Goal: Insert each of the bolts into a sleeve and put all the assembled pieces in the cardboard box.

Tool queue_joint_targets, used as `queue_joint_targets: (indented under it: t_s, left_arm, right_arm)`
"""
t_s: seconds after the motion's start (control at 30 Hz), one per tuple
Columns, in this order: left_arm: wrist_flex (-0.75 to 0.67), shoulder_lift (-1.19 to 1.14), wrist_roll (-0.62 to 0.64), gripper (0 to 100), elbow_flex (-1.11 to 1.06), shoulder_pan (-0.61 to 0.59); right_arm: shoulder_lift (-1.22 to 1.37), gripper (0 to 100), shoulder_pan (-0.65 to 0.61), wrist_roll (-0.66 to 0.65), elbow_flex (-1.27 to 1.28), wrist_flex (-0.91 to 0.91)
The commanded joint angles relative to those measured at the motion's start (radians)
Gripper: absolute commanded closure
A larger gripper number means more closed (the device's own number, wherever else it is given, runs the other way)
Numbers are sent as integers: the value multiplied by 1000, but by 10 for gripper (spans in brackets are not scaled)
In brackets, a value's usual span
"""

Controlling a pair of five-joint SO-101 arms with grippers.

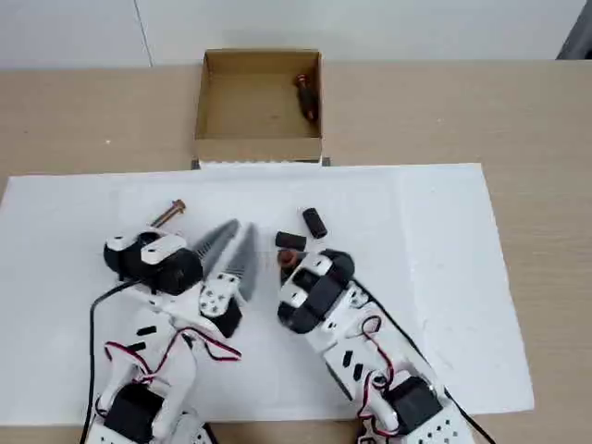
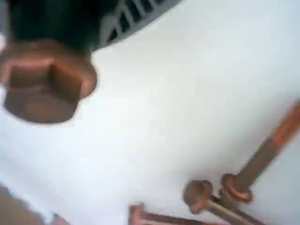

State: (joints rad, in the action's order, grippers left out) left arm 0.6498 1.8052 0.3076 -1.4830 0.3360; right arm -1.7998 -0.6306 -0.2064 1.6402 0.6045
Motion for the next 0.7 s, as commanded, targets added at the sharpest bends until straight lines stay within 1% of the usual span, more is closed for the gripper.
queue_joint_targets:
  t_s: [0.0, 0.1, 0.2, 0.27, 0.37, 0.47, 0.57, 0.67]
  left_arm:
    - [2, 11, -46, 994, 24, -91]
    - [20, 11, -83, 995, -27, -129]
    - [72, 11, -121, 995, -99, -149]
    - [95, 11, -140, 994, -148, -180]
    - [104, 8, -146, 994, -199, -230]
    - [118, 9, -147, 994, -199, -269]
    - [133, 8, -147, 994, -199, -282]
    - [203, 8, -147, 994, -199, -273]
  right_arm:
    - [-12, 995, 73, 0, -35, 21]
    - [-13, 995, 154, 17, -12, 64]
    - [-4, 995, 223, 95, -12, 117]
    - [-4, 995, 245, 127, -26, 165]
    - [-4, 995, 248, 150, -77, 211]
    - [-1, 995, 248, 155, -137, 222]
    - [16, 995, 248, 153, -196, 222]
    - [117, 995, 249, 153, -273, 216]
